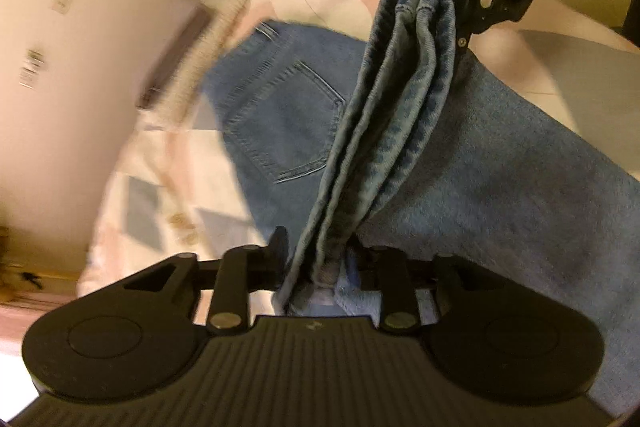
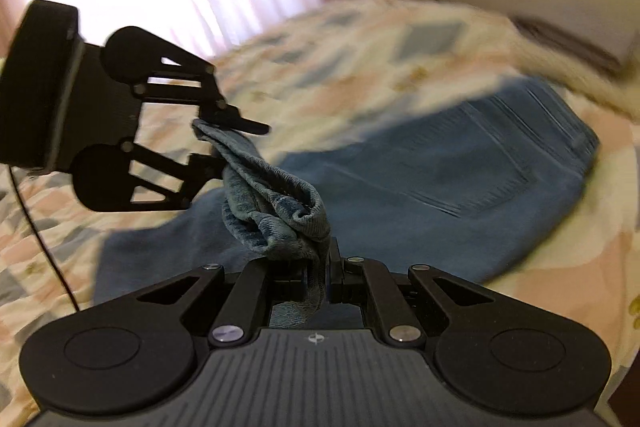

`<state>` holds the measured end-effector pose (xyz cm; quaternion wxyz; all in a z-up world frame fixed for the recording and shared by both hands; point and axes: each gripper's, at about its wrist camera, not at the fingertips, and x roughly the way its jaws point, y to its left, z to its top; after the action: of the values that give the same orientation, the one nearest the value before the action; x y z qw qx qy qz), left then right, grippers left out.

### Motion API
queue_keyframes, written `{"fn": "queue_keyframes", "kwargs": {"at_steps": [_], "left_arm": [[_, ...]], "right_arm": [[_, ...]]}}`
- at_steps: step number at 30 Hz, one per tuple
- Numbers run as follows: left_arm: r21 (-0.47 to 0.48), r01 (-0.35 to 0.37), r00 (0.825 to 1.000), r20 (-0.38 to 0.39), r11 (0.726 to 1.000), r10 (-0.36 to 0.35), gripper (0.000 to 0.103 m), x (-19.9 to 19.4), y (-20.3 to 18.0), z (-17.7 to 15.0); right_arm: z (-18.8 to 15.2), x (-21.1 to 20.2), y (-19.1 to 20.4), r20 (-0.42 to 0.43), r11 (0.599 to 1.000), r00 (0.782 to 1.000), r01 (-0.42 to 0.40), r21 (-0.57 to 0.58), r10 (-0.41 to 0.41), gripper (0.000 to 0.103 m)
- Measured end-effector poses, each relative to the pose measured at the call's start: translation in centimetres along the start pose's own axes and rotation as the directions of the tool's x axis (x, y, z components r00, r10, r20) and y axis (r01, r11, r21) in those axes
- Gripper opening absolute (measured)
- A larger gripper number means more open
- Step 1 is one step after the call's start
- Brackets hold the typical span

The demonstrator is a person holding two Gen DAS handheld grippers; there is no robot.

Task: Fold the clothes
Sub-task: 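Lift the hem with the left gripper and fold it toward the waistband, then release the hem with the left gripper while the right gripper grasps the folded edge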

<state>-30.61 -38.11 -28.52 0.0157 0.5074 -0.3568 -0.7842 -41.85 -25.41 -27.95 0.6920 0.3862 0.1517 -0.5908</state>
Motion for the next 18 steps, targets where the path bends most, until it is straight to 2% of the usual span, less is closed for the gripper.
{"fn": "queue_keyframes", "kwargs": {"at_steps": [2,3,5,7,9,10,11,13,15,16,18], "left_arm": [[-0.009,0.042,0.999,-0.02,0.999,-0.042,0.042,2.5,0.5,0.2],[-0.031,0.048,0.998,-0.029,0.998,-0.049,0.042,3.3,0.9,0.1],[-0.109,0.071,0.997,-0.032,0.992,-0.075,0.045,3.5,2.2,-0.5],[-0.22,0.067,0.997,-0.026,0.973,-0.075,0.047,2.4,3.9,-1.6],[-0.354,0.038,0.997,-0.047,0.934,-0.058,0.047,0.6,5.2,-2.9],[-0.445,0.016,0.997,-0.059,0.895,-0.048,0.046,-0.6,5.6,-3.6],[-0.544,0.001,0.997,-0.065,0.839,-0.044,0.045,-1.9,5.3,-4.5],[-0.719,-0.03,0.996,-0.078,0.694,-0.038,0.043,-4.5,4.9,-6.2],[-0.852,-0.064,0.995,-0.095,0.519,-0.033,0.042,-6.9,3.4,-7.6],[-0.901,-0.083,0.994,-0.106,0.426,-0.032,0.042,-8.1,2.3,-8.2],[-0.957,-0.125,0.989,-0.141,0.263,-0.045,0.041,-9.7,-0.5,-8.7]], "right_arm": [[-0.4,1.9,-3.3,-0.046,0.998,0.999,0.014,0.063,-0.011,0.006],[-0.6,2.9,-4.9,-0.07,0.995,0.997,0.023,0.095,-0.016,0.007],[-1.0,4.8,-8.1,-0.116,0.987,0.993,0.041,0.156,-0.023,0.007],[-1.6,5.5,-9.7,-0.123,0.978,0.992,0.007,0.207,0.019,0.007],[-1.5,5.8,-10.5,-0.128,0.973,0.99,-0.028,0.227,0.059,0.008],[-1.4,5.8,-11.0,-0.131,0.968,0.988,-0.044,0.246,0.078,0.01],[-1.3,5.7,-11.4,-0.127,0.962,0.987,-0.064,0.266,0.101,0.017],[-0.7,5.5,-11.8,-0.116,0.957,0.986,-0.083,0.279,0.119,0.026],[0.0,5.6,-11.9,-0.116,0.961,0.984,-0.104,0.257,0.137,0.034],[0.5,5.8,-12.0,-0.119,0.963,0.982,-0.117,0.243,0.149,0.035],[1.6,6.1,-12.1,-0.121,0.964,0.976,-0.151,0.22,0.181,0.042]]}}
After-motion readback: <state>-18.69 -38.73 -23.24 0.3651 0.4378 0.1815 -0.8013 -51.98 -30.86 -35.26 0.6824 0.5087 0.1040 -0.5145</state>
